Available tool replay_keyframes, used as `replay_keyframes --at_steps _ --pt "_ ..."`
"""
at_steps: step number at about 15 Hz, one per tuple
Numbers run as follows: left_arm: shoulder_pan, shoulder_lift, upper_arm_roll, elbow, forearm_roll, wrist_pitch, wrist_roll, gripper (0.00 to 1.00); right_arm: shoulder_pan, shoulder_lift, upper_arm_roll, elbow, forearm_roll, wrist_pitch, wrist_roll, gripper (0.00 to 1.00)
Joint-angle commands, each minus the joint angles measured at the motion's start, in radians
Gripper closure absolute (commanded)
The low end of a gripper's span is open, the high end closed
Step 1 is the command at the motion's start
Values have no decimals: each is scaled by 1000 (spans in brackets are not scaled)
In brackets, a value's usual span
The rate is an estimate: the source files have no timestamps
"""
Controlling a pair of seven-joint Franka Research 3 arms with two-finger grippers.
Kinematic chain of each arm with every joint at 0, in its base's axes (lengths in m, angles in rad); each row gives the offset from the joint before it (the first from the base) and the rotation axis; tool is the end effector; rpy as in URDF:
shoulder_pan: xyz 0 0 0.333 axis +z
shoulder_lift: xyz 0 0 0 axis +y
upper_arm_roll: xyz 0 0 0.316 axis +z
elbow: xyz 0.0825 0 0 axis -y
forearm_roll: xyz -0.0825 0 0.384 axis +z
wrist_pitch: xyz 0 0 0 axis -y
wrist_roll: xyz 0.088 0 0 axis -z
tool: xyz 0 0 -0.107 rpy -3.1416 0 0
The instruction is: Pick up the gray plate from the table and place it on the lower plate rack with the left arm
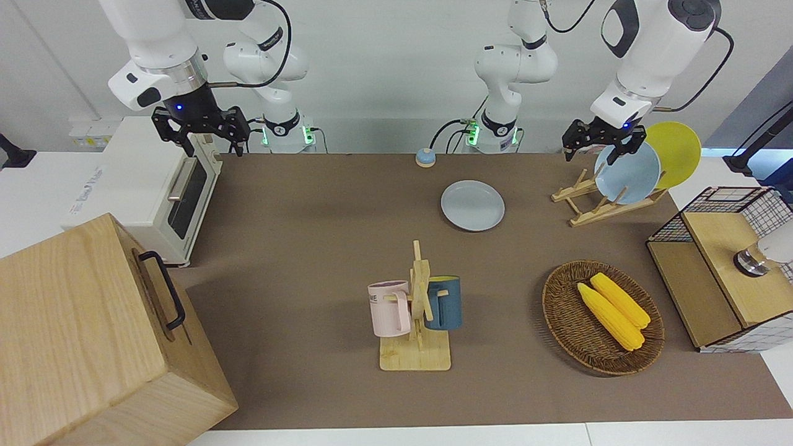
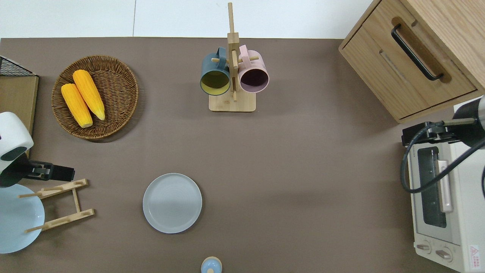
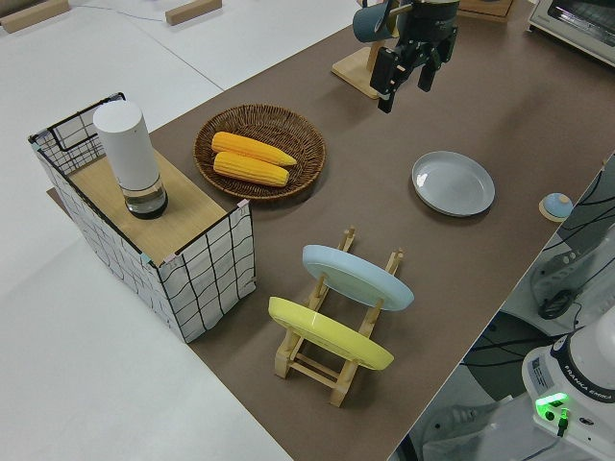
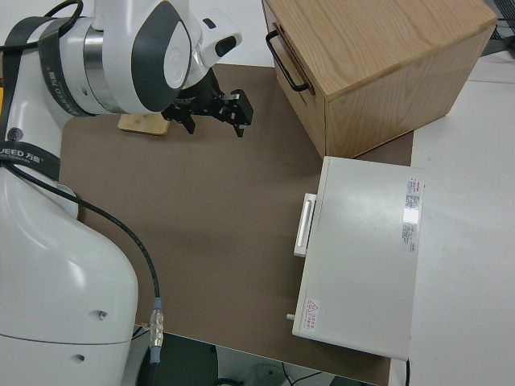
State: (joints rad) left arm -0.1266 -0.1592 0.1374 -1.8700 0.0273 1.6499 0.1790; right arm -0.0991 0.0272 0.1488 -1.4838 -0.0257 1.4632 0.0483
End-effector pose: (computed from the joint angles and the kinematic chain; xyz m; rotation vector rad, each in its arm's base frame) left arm 0.5047 0.0125 0.5732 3.1278 -0.2722 -0.0983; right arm 0.5517 0.0232 0.6410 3.1169 -0.0011 -0.0723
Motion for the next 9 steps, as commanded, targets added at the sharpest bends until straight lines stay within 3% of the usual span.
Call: replay_keyframes --at_steps 1,9 --pt "-8 -8 8 -20 -35 -4 -4 0 -2 2 3 5 4 -6 4 17" --pt "-15 -3 8 -23 -33 -4 -1 0 -2 2 3 5 4 -6 4 17"
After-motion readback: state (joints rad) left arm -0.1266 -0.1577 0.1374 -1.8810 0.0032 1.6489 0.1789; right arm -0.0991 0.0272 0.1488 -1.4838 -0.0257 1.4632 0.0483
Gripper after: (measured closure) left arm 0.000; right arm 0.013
